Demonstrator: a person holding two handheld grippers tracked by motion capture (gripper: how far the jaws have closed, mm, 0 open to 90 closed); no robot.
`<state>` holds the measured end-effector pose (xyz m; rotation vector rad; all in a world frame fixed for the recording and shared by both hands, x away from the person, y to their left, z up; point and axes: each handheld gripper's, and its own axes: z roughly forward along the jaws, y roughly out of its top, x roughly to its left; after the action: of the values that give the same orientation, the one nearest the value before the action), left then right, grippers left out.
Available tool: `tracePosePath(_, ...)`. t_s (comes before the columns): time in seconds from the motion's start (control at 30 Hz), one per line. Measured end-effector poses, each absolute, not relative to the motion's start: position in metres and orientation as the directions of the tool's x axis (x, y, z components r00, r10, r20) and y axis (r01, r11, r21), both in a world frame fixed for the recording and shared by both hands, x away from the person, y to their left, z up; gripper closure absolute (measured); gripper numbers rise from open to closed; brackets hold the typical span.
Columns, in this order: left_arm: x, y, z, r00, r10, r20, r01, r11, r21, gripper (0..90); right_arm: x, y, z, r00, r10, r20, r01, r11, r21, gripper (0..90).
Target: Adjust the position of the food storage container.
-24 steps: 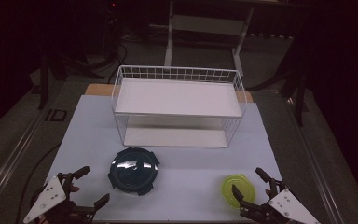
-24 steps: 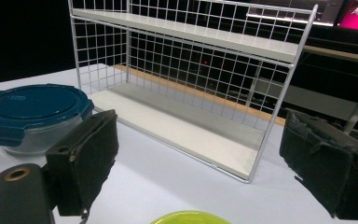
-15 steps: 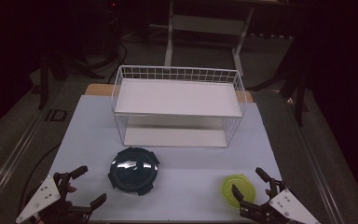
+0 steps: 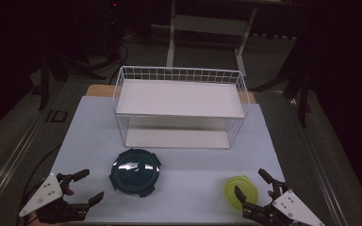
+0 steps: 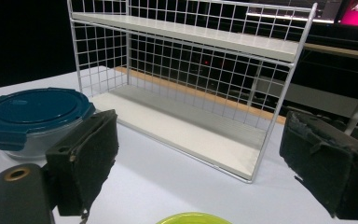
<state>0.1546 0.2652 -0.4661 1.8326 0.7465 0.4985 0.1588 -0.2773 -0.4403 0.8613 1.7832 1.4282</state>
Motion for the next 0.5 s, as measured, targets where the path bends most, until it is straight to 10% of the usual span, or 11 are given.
tracePosePath(0.5,0.175,0.255,-0.503,0.721,0.693,-0.001,0.4,-0.415,0.817,74.7,0.16,-0.277,-0.441,-0.547,0.832,-0.096,0.085,0.17,0.982,11.2)
